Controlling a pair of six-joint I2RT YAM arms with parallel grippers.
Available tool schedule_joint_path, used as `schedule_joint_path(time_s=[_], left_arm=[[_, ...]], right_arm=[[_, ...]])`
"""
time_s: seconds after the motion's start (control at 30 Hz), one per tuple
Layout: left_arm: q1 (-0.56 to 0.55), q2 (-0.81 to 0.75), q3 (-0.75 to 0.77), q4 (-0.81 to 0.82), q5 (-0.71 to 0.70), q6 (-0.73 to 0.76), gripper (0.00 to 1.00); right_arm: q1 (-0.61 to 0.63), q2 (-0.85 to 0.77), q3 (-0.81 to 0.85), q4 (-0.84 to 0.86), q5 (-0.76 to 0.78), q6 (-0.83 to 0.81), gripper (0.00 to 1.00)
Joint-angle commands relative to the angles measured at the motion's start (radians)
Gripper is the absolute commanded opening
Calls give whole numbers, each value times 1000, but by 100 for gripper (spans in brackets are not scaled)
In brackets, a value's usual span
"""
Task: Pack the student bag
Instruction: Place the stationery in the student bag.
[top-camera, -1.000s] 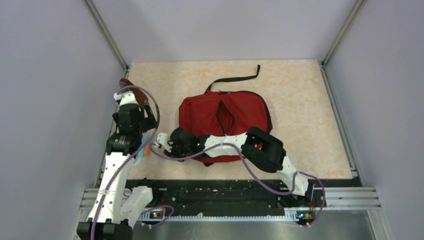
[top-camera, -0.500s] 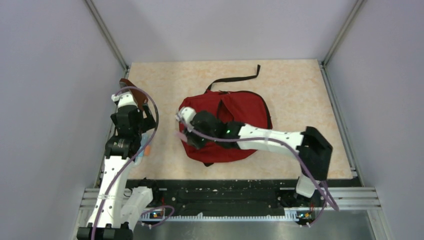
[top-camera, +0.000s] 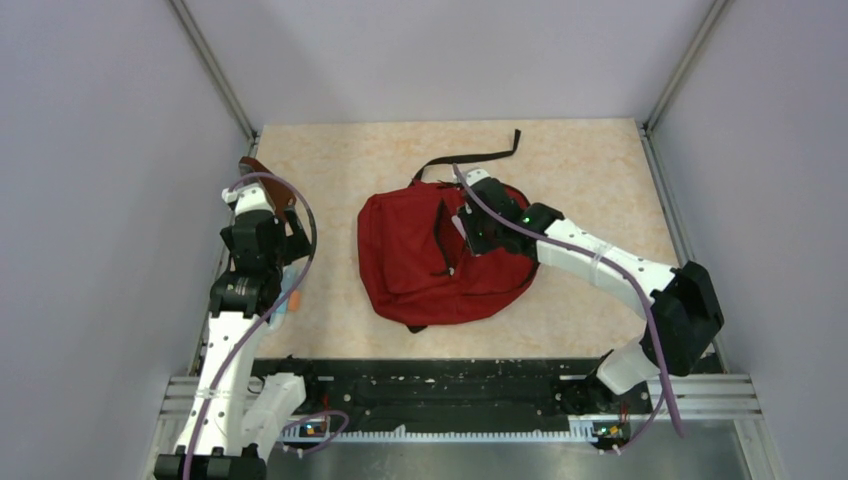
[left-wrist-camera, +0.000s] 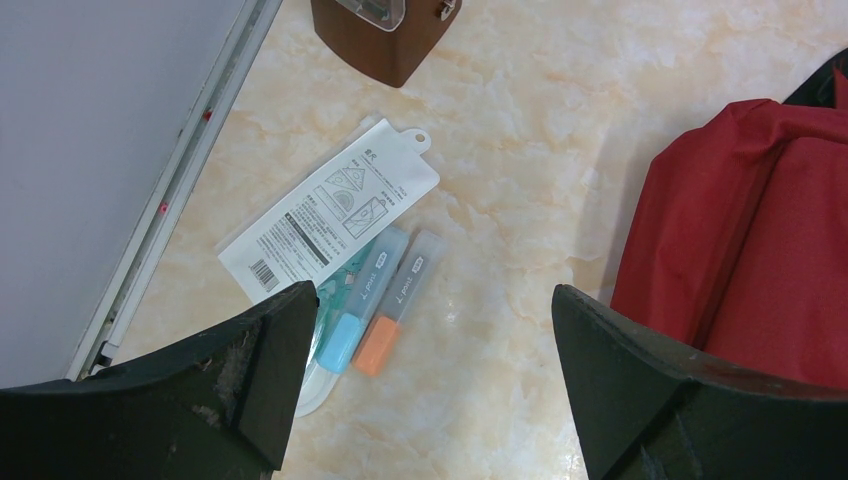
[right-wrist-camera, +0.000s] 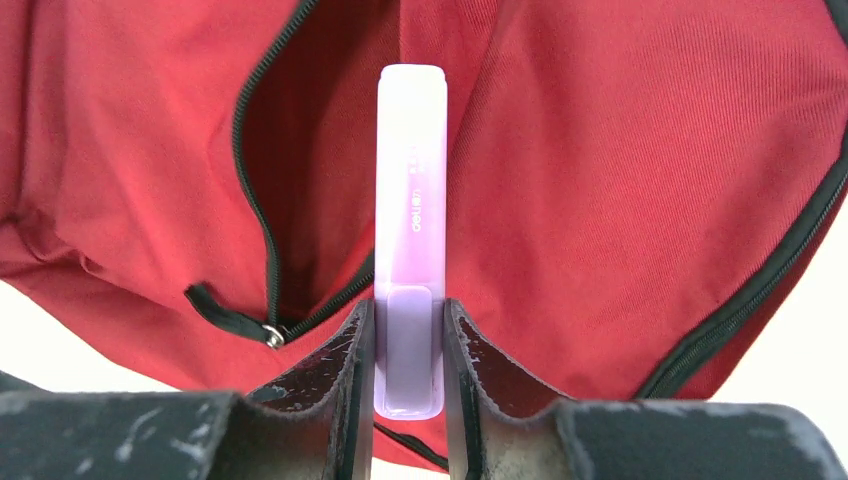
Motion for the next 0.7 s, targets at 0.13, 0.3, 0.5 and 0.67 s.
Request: schedule_joint_path(time_s=[0.13,0.3,0.5,0.67], left_arm=[[5,-9,-4,49,-13,-11,92],[5,-9,-5,49,-10,-11,92],[7,-10,-4,51,-11,-11,92],[7,-9,-4,51,-6,-9,92]], right_arm=[[-6,22,58,-72,-39,-10,0],[-5,48,101,-50,-73,-29,0],[-5,96,162,-52,-109,-47,0],[-6,172,220,-71,-113,-52,0]])
